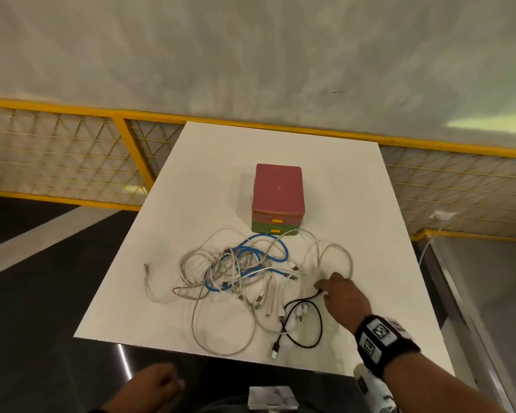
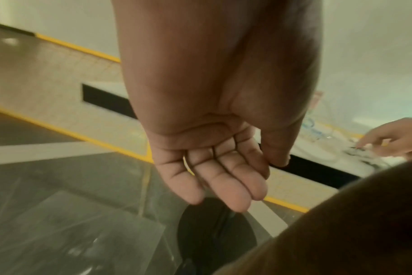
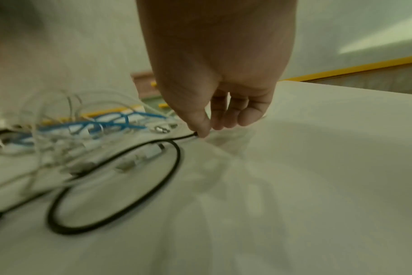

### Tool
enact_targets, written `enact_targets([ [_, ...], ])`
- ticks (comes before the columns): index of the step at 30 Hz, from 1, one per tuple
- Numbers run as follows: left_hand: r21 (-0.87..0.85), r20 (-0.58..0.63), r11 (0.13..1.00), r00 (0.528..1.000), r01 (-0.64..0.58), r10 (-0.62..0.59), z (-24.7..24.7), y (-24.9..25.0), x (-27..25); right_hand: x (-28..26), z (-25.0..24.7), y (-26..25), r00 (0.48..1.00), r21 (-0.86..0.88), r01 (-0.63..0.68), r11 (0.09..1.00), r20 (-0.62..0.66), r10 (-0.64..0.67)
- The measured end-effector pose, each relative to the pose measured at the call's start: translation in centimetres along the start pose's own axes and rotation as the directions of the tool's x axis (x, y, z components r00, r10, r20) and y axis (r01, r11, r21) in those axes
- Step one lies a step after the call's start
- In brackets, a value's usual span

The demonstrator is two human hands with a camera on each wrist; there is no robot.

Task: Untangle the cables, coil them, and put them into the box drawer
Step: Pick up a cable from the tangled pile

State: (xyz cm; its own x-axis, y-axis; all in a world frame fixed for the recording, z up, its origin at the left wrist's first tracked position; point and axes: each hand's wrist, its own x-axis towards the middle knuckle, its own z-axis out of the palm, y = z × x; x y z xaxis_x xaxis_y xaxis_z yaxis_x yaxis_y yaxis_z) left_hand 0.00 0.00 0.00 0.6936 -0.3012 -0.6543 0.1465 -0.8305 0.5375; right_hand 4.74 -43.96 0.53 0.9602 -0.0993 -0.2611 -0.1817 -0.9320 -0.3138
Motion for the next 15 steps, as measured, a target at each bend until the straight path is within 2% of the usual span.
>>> enact_targets([
  [3, -0.041, -0.069, 0.994, 0.993, -0.098, 0.095, -1.1, 2.3, -0.5, 1.3, -0.4, -1.5, 1.000, -0.070, 0.009, 0.998, 0.015, -0.008],
  [5, -0.044, -0.086, 0.992, 0.989, -0.122, 0.117, -1.7, 3.4, -0.5, 0.9, -0.7, -2.6, 0.990, -0.047, 0.131, 0.990, -0.047, -0.133],
  [6, -0.034, -0.098, 0.988, 0.984, -0.153, 0.149, -1.7, 4.2, -0.5, 0.3, -0.7, -3.3, 0.962, -0.022, 0.266, 0.964, -0.058, -0.267],
  [7, -0.032, -0.107, 0.983, 0.978, -0.182, 0.178, -1.7, 4.8, -0.6, -0.6, -0.6, -4.0, 0.914, -0.015, 0.405, 0.914, -0.011, -0.405],
  [8, -0.033, -0.112, 0.977, 0.972, -0.211, 0.206, -1.8, 5.4, -0.6, -1.6, -0.1, -4.7, 0.837, -0.023, 0.545, 0.838, 0.074, -0.542],
  [10, -0.043, -0.093, 0.965, 0.963, -0.257, 0.252, -1.7, 6.1, -0.4, -3.7, 1.1, -6.2, 0.687, -0.064, 0.702, 0.710, 0.324, -0.650],
  [11, -0.032, -0.077, 0.959, 0.958, -0.281, 0.277, -1.6, 6.2, -0.2, -4.5, 1.8, -6.6, 0.630, -0.098, 0.751, 0.653, 0.400, -0.666],
  [12, -0.006, -0.059, 0.954, 0.952, -0.300, 0.299, -1.7, 6.8, -0.4, -4.9, 2.5, -6.8, 0.593, -0.139, 0.787, 0.601, 0.437, -0.676],
  [13, 0.021, -0.051, 0.946, 0.944, -0.324, 0.325, -1.8, 7.1, -0.3, -5.3, 2.8, -7.0, 0.585, -0.180, 0.798, 0.576, 0.463, -0.666],
  [15, 0.055, -0.035, 0.931, 0.931, -0.361, 0.363, -2.2, 7.9, 0.0, -5.5, 2.8, -7.1, 0.612, -0.245, 0.784, 0.571, 0.458, -0.644],
])
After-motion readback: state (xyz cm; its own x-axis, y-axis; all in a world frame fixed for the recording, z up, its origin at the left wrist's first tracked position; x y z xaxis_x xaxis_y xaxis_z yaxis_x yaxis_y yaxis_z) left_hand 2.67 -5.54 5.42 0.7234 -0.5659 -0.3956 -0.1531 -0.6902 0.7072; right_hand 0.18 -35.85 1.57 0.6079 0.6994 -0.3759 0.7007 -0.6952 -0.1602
